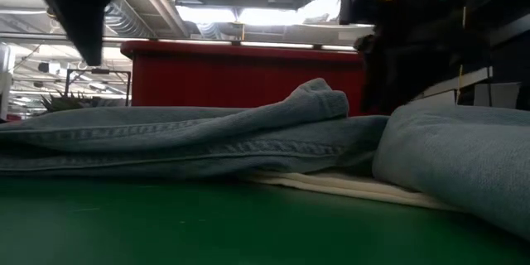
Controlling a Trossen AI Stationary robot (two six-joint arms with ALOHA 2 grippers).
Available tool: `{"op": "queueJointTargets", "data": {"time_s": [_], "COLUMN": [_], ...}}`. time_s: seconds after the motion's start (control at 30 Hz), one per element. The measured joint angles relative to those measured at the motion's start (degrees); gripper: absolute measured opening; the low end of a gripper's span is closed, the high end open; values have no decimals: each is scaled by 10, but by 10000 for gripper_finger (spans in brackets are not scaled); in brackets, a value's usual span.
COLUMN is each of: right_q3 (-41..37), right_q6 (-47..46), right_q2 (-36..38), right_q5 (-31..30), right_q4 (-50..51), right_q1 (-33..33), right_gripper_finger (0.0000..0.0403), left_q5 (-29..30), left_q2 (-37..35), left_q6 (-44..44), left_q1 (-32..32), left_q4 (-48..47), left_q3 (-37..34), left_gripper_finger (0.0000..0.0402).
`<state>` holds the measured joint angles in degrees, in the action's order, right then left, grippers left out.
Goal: Fold laundry
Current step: Fold the light blue pants
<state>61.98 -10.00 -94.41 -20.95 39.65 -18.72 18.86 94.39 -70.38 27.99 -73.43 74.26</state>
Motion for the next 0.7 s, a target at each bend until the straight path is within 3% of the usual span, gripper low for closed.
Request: {"op": "queueJointTargets", "data": {"time_s": [0.13, 0.3, 0.7], "right_q3": [0, 0, 1], "right_q6": [13, 38, 74], "right_q2": [-2, -10, -30], "right_q5": [-42, -50, 13], "right_q4": [-4, -26, -78], "right_q1": [0, 1, 40], "right_gripper_finger": [225, 225, 225], "left_q5": [0, 0, -1], "left_q2": [0, 0, 0], "left_q6": [15, 18, 20], "left_q1": [-30, -55, -74], "left_q4": [17, 87, 163], "left_q3": [-12, -64, -158], "left_gripper_finger": [47, 47, 47]}}
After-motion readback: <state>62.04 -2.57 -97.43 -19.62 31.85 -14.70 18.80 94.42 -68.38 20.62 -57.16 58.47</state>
